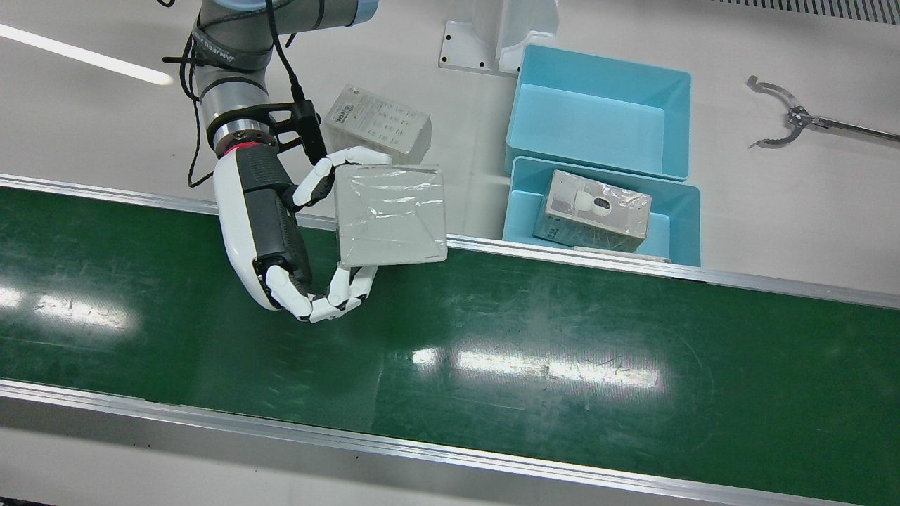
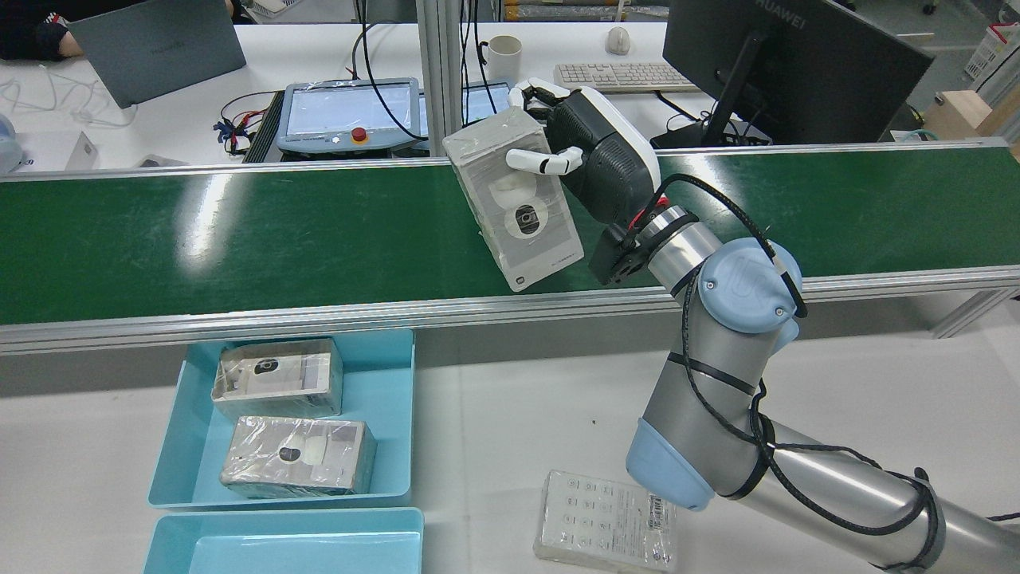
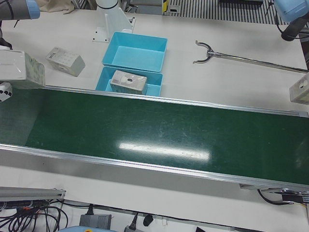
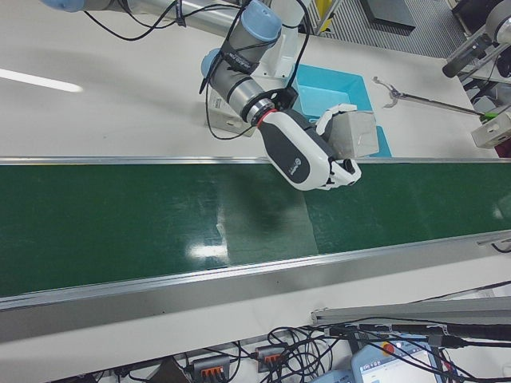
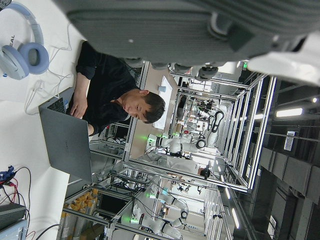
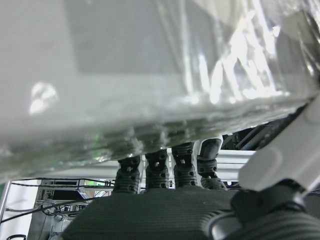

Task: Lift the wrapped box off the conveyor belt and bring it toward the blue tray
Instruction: 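Carry the held box with the right hand toward the blue trays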

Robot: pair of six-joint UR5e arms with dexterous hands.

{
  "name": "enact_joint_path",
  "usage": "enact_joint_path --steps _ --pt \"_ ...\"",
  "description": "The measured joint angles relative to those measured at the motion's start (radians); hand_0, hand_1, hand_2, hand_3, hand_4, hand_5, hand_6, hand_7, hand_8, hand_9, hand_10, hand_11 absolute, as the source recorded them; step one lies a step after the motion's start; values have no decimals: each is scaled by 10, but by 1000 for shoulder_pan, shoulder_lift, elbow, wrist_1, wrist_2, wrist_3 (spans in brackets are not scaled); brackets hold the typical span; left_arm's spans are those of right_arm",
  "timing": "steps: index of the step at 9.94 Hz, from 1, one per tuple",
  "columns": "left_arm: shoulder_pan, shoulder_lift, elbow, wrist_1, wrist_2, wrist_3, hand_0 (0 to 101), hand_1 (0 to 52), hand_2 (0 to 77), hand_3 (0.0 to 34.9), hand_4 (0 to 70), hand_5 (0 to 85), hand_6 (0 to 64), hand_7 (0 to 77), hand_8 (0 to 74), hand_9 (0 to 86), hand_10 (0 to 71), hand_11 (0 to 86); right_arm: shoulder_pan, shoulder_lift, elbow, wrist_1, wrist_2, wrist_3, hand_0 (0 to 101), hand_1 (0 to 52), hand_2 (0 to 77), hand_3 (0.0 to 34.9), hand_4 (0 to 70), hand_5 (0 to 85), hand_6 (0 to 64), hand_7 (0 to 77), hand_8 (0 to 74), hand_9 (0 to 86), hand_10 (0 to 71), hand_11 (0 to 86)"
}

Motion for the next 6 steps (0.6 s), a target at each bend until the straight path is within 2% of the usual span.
enact_joint_path --steps 1,2,3,6 --pt "0 0 0 0 0 0 0 0 5 0 0 11 0 0 0 0 0 0 -34 3 37 0 24 -19 435 0 327 0 180 698 447 480 594 633 496 698" --pt "0 0 0 0 0 0 0 0 5 0 0 11 0 0 0 0 0 0 -74 8 70 0 51 -44 438 0 327 0 207 693 447 529 644 714 502 698" --pt "0 0 0 0 0 0 0 0 11 0 0 11 0 0 0 0 0 0 -120 22 103 0 77 -77 443 0 333 0 213 693 447 529 687 720 502 698" --pt "0 0 0 0 0 0 0 0 5 0 0 11 0 0 0 0 0 0 -274 58 193 1 147 -205 443 0 333 0 218 693 447 529 698 720 491 687"
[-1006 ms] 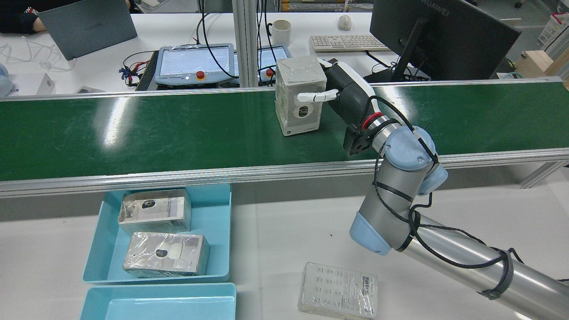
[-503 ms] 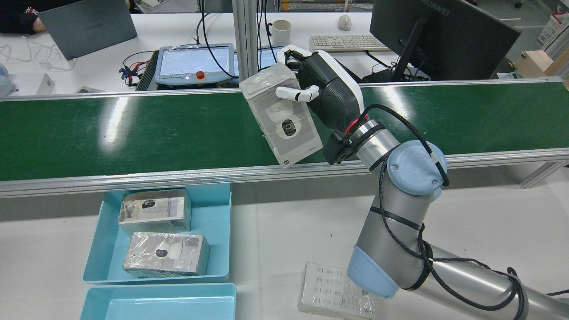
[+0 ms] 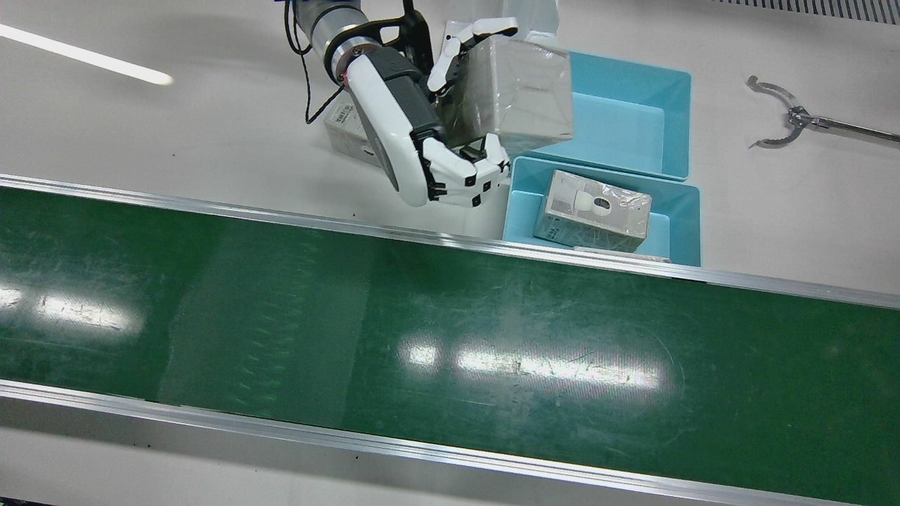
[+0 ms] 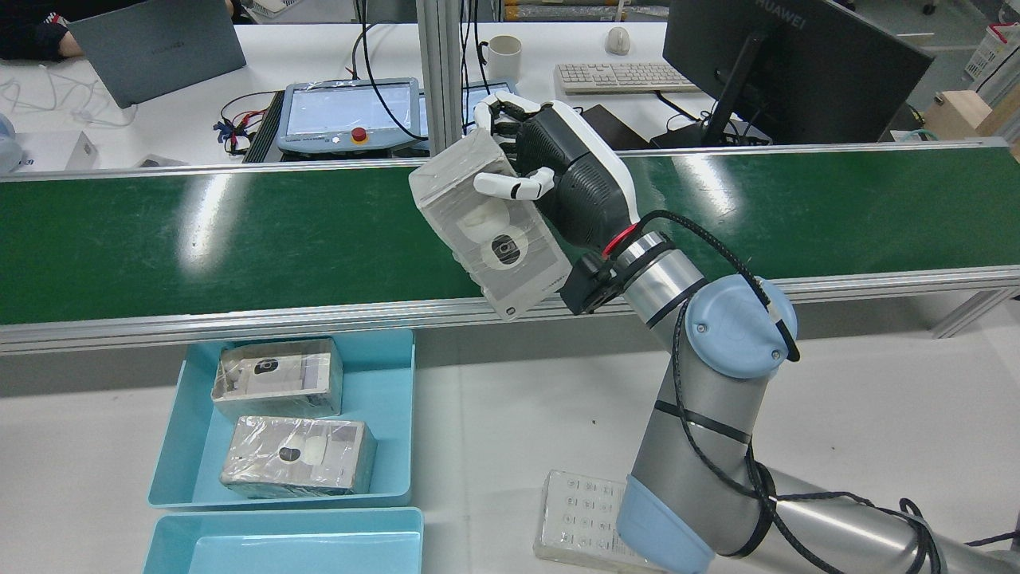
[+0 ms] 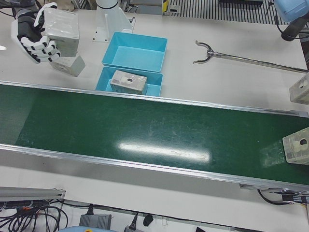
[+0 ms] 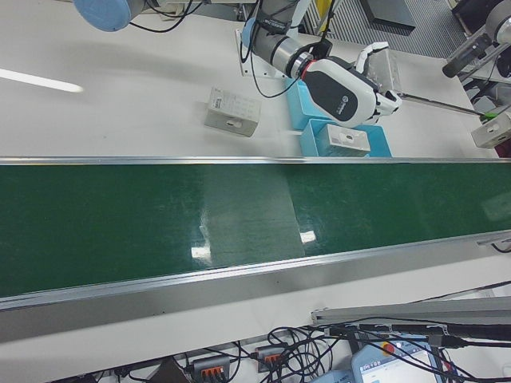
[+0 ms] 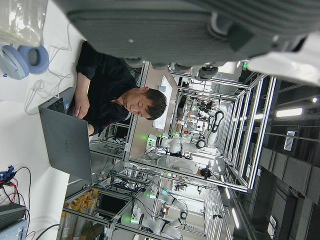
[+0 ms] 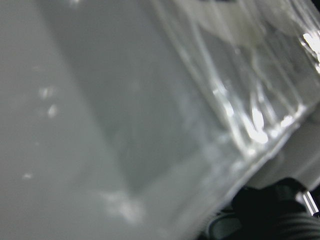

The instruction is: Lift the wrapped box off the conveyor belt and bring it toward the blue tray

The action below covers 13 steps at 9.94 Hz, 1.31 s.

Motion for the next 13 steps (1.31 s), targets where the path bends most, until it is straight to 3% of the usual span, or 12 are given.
enact_joint_path --steps 1,3,6,8,10,11,13 --pt "0 0 0 0 0 0 0 0 5 0 0 11 0 0 0 0 5 0 -46 4 25 1 13 -43 448 0 333 0 218 698 436 600 698 720 485 682" --pt "0 0 0 0 0 0 0 0 11 0 0 11 0 0 0 0 0 0 -120 7 52 0 23 -98 450 0 333 0 224 698 436 644 698 720 485 682" --pt "0 0 0 0 0 0 0 0 11 0 0 11 0 0 0 0 0 0 -211 7 52 1 26 -150 452 0 333 0 224 698 436 649 698 720 496 698" --pt "0 0 0 0 0 0 0 0 5 0 0 11 0 5 0 0 0 0 -265 6 36 28 35 -206 466 0 333 0 229 698 436 649 698 725 496 704" --pt "0 0 0 0 0 0 0 0 11 0 0 11 0 0 0 0 0 0 -298 3 21 58 40 -231 467 0 333 0 229 693 436 649 687 725 469 665" --pt "0 0 0 0 0 0 0 0 11 0 0 11 0 0 0 0 0 0 -310 1 18 70 40 -234 475 0 311 0 229 693 425 654 644 742 436 605" --pt "0 0 0 0 0 0 0 0 11 0 0 11 0 0 0 0 0 0 -333 -2 18 90 40 -234 475 0 311 0 229 693 425 654 633 747 425 584"
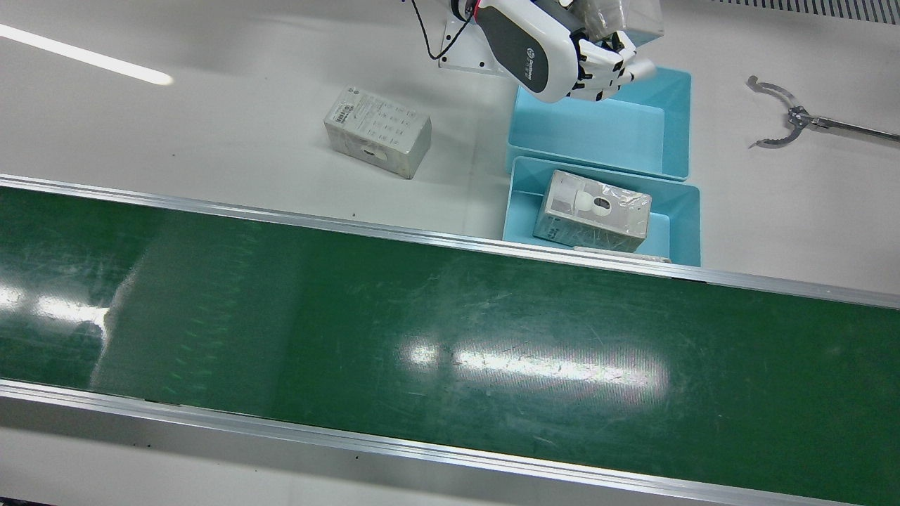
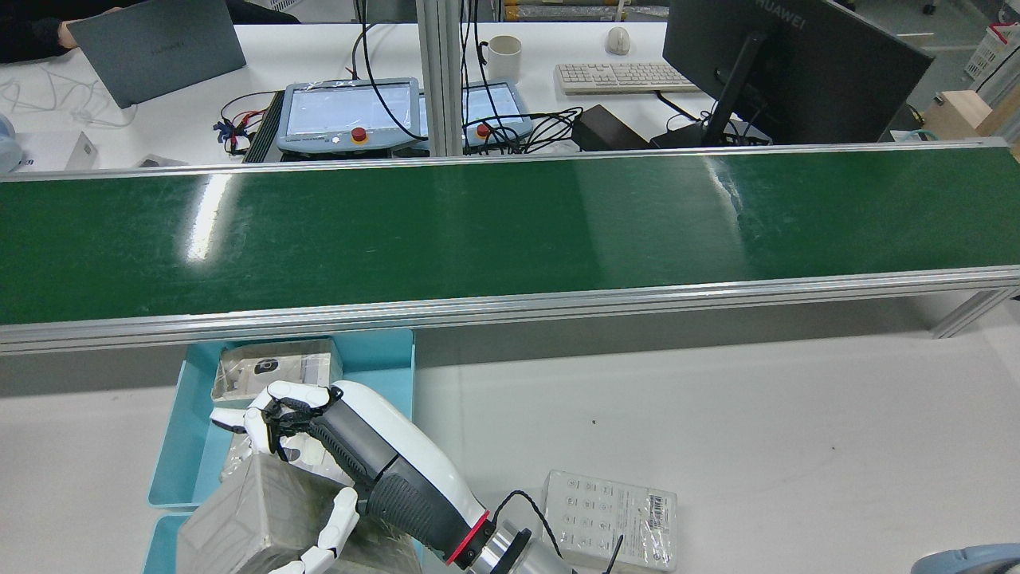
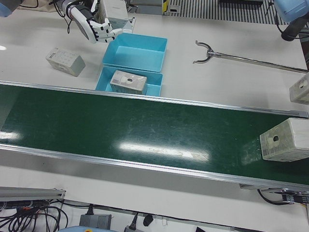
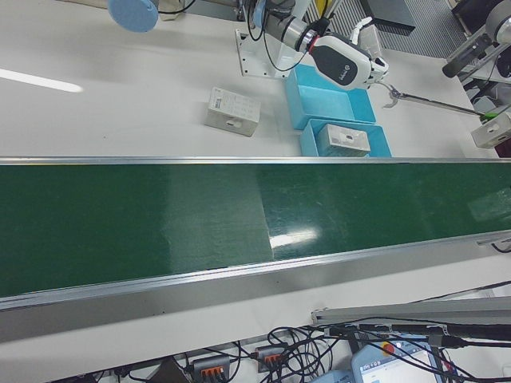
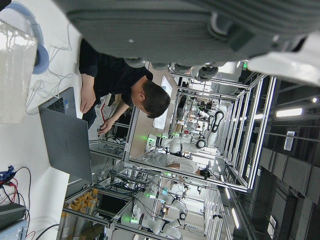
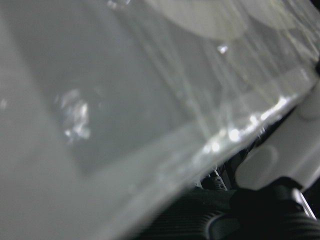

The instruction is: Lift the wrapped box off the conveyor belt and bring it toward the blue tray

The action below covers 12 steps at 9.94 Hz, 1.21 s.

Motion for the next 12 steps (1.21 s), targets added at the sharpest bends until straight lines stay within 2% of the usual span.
enact_joint_path --steps 1,2,3,4,5,6,7,8,9,10,11,12 --pt "0 0 0 0 0 0 0 0 5 0 0 11 0 0 0 0 0 0 -8 -1 1 5 0 1 469 0 311 0 229 693 425 654 513 82 284 442" --pt "0 0 0 0 0 0 0 0 5 0 0 11 0 0 0 0 0 0 -12 -1 3 8 0 2 465 5 278 0 235 649 355 567 436 44 175 355" --pt "0 0 0 0 0 0 0 0 5 0 0 11 0 0 0 0 0 0 -15 -2 6 9 0 3 465 5 278 0 235 649 355 567 436 44 175 355" --pt "0 0 0 0 0 0 0 0 5 0 0 11 0 0 0 0 5 0 -16 -2 8 9 -1 4 451 180 87 40 44 480 235 436 104 16 0 22" --pt "0 0 0 0 0 0 0 0 5 0 0 11 0 0 0 0 5 0 -17 -2 10 10 -1 4 447 180 87 91 44 480 164 398 0 11 0 22" --pt "0 0 0 0 0 0 0 0 5 0 0 11 0 0 0 0 5 0 -17 -2 11 10 -1 5 447 120 147 91 27 338 164 398 0 11 0 16" --pt "0 0 0 0 0 0 0 0 5 0 0 11 0 0 0 0 5 0 -17 -3 12 10 -1 5 447 120 147 91 27 338 164 398 0 11 0 16" --pt "0 0 0 0 0 0 0 0 5 0 0 11 0 0 0 0 0 0 -17 -5 15 10 -1 6 450 131 44 173 38 87 0 191 0 11 0 16" --pt "0 0 0 0 0 0 0 0 11 0 0 11 0 0 0 0 0 0 -17 -9 17 9 -1 7 451 104 125 210 38 27 0 16 0 11 0 16" --pt "0 0 0 0 0 0 0 0 5 0 0 11 0 0 0 0 0 0 -16 -16 19 6 -3 16 451 104 125 210 38 27 0 16 0 11 0 16" --pt "0 0 0 0 0 0 0 0 5 0 0 11 0 0 0 0 5 0 2 -31 19 0 -10 33 452 104 114 193 38 16 5 0 0 11 0 11" --pt "0 0 0 0 0 0 0 0 5 0 0 5 0 0 0 0 5 0 46 -51 19 -16 -28 48 453 104 114 186 38 16 5 0 0 11 0 11"
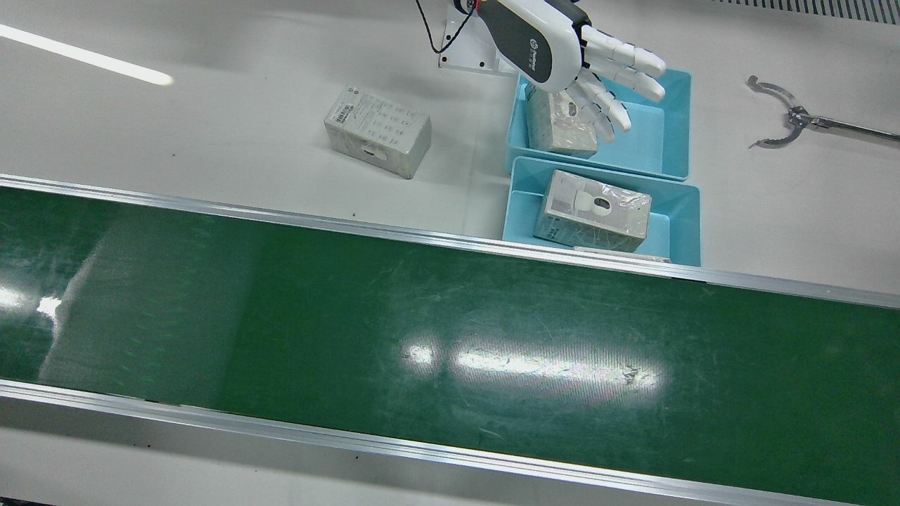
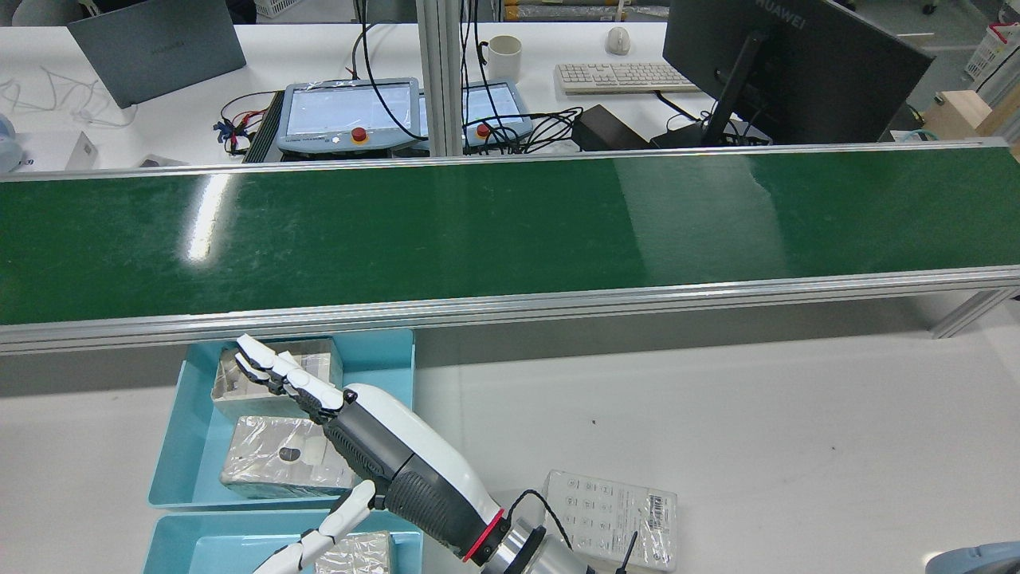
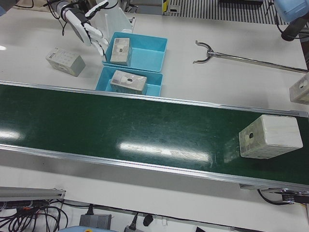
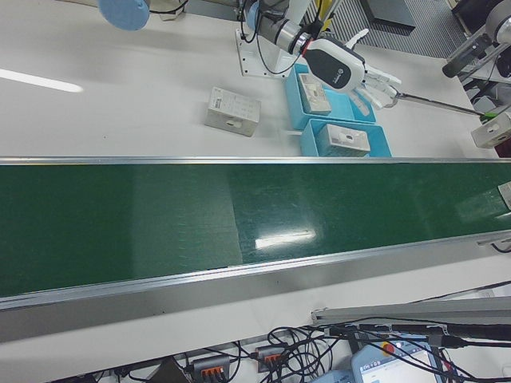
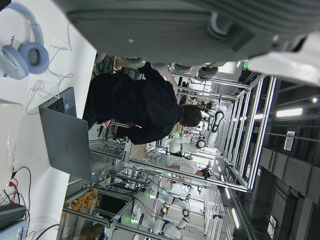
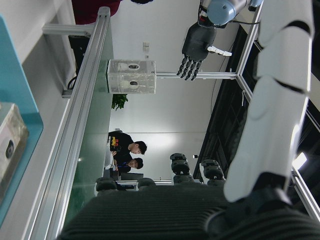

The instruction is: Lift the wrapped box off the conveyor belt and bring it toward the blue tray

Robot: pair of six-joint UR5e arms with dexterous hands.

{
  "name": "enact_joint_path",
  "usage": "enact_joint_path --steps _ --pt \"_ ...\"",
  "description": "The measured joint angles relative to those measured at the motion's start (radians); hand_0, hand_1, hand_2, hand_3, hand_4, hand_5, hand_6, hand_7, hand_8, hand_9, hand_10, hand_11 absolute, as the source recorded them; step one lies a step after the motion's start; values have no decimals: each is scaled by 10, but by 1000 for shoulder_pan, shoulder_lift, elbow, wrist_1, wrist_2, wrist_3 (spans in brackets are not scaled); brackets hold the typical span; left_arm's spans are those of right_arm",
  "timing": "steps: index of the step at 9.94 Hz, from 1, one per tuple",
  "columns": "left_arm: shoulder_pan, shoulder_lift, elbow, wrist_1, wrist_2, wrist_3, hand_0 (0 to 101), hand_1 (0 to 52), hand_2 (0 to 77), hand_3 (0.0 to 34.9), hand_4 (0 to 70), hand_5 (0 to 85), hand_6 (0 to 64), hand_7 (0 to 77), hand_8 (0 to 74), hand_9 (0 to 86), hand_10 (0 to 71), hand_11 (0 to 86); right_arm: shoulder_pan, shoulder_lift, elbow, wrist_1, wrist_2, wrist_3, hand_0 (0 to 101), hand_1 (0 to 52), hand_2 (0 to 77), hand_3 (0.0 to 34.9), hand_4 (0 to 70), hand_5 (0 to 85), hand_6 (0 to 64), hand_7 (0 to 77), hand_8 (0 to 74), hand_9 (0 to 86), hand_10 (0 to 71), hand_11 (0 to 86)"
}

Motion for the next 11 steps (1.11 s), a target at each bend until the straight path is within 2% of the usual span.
enact_joint_path --steps 1,2,3,4,5,6,7,8,9,10,11 --pt "0 0 0 0 0 0 0 0 5 0 0 11 0 0 0 0 0 0 65 -17 0 -40 -35 22 453 104 114 186 38 16 5 0 0 11 0 11" --pt "0 0 0 0 0 0 0 0 11 0 0 11 0 0 0 0 0 0 143 -29 -5 -105 -78 63 454 104 114 181 38 60 11 0 0 11 5 11" --pt "0 0 0 0 0 0 0 0 11 0 0 11 0 0 0 0 0 0 238 -43 -14 -183 -122 127 454 104 114 172 38 71 11 11 0 11 5 11" --pt "0 0 0 0 0 0 0 0 11 0 0 11 0 5 0 0 0 0 325 -56 -20 -231 -160 172 458 169 82 191 38 71 0 16 0 11 5 11" --pt "0 0 0 0 0 0 0 0 11 0 0 11 0 5 0 0 0 0 414 -67 -25 -262 -198 200 458 169 82 191 38 71 0 16 0 11 5 11" --pt "0 0 0 0 0 0 0 0 11 0 0 11 0 5 0 0 0 0 497 -74 -27 -294 -228 216 507 169 82 229 0 245 0 5 0 11 0 11" --pt "0 0 0 0 0 0 0 0 11 0 0 11 0 5 0 0 0 0 564 -82 -29 -328 -243 227 507 169 82 229 0 245 0 5 0 11 0 11" --pt "0 0 0 0 0 0 0 0 11 0 0 11 0 0 0 0 0 0 620 -90 -42 -352 -248 243 497 153 38 278 0 115 0 5 0 11 0 11" --pt "0 0 0 0 0 0 0 0 11 0 0 11 0 0 0 0 0 0 666 -93 -71 -365 -249 273 496 153 38 267 0 27 0 5 0 11 0 11" --pt "0 0 0 0 0 0 0 0 11 0 0 11 0 0 0 0 0 0 701 -94 -114 -369 -248 328 508 185 60 202 16 5 0 5 11 11 5 11" --pt "0 0 0 0 0 0 0 0 5 0 0 11 0 0 0 0 0 0 719 -94 -149 -367 -246 384 508 185 60 202 16 5 0 5 11 11 5 11"
